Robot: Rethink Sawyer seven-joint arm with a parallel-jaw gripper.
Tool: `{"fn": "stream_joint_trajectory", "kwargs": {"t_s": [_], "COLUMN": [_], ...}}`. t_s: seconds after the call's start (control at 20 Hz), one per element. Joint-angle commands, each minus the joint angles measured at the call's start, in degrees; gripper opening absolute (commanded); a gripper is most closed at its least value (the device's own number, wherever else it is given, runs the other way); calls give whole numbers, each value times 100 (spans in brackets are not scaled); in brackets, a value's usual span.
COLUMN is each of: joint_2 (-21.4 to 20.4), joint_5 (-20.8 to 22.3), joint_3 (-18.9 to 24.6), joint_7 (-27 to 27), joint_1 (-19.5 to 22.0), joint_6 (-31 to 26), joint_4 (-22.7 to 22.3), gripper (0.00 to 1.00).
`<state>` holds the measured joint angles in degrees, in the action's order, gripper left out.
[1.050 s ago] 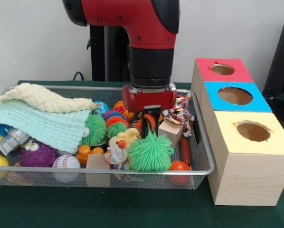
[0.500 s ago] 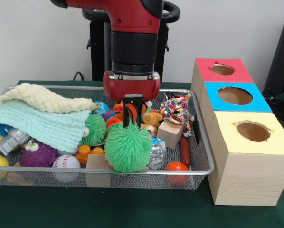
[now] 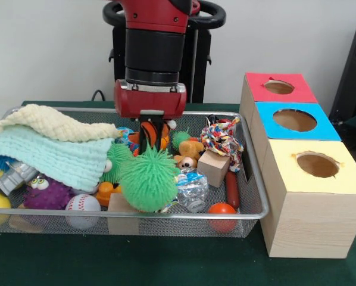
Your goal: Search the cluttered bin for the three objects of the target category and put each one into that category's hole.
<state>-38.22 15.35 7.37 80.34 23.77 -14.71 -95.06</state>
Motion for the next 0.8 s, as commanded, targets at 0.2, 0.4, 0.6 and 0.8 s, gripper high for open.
{"fn": "stream_joint_trajectory", "kwargs": {"t_s": [0.2,0.4,0.6,0.8], "joint_2": [-96,-381,-645,-731], "joint_5": [142,86,65,88], "joint_3": [90,109,112,94], "joint_7": [518,268,73,67], "joint_1": [354,511,678,729], "joint_6": [-143,-712,-1097,-1288], "joint_4": [-214,-404,-543,-577], "gripper": [0,0,0,0]}}
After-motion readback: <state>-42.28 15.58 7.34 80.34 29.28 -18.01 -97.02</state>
